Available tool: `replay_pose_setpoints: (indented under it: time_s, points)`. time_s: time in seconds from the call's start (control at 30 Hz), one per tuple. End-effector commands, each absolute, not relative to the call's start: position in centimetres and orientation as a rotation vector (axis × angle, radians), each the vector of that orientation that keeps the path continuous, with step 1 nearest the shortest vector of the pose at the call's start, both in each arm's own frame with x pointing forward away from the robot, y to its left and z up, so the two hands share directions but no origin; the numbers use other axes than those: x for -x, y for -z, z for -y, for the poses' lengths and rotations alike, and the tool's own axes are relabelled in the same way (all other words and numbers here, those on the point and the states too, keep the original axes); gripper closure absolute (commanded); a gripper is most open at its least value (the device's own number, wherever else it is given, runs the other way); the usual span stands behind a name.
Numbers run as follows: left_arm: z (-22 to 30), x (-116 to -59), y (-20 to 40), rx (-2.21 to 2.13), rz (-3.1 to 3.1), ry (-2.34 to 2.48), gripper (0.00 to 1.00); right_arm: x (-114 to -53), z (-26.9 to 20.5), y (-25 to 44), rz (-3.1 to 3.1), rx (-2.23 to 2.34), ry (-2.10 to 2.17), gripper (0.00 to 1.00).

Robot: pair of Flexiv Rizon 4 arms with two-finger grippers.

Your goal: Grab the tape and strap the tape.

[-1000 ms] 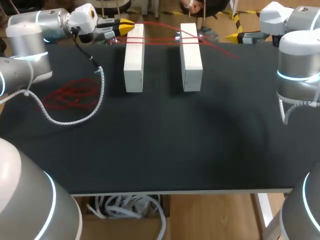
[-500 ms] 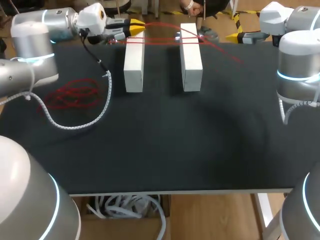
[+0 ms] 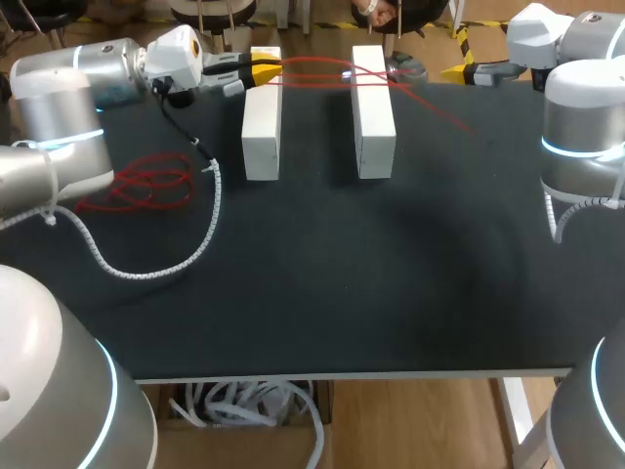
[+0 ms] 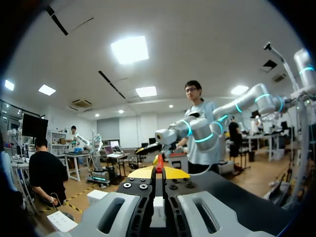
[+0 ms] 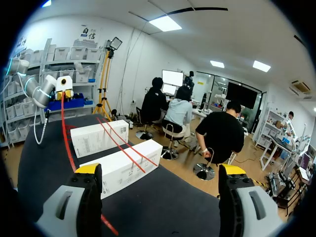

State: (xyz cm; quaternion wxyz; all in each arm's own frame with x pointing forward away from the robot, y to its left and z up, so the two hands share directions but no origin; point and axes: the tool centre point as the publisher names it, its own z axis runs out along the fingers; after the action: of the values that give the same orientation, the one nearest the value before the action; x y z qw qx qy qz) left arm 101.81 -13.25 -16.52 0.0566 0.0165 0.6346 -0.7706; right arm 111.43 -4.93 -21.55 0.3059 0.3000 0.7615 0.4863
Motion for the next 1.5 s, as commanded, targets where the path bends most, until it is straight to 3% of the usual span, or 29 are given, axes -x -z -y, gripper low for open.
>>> replay_pose_setpoints:
  time_s: [0.03,0.53,0.87,1.3,1.5]
  points:
    - [12.9,-101.4,16.6,-0.016,-1.910,2.325,1.00,-111.4,5.0,21.6,-2.015,-0.794,-1.289,0.00]
    - [12.9,-101.4,16.6,-0.016,-1.910,2.325,1.00,-111.4,5.0,21.6,-2.015,-0.794,-1.289,0.00]
    - [12.9,-101.4,16.6,-0.016,-1.910,2.325,1.00,-104.4,6.4,19.8,-1.676,-1.517,-1.428,0.00]
    - [12.9,-101.4,16.6,-0.016,-1.910,2.325,1.00,-95.3,2.8,17.5,-1.341,-1.225,-1.538,0.00]
    - [12.9,-101.4,16.6,-0.016,-1.910,2.325,1.00,-94.2,1.1,19.2,-1.152,-1.385,-1.491,0.00]
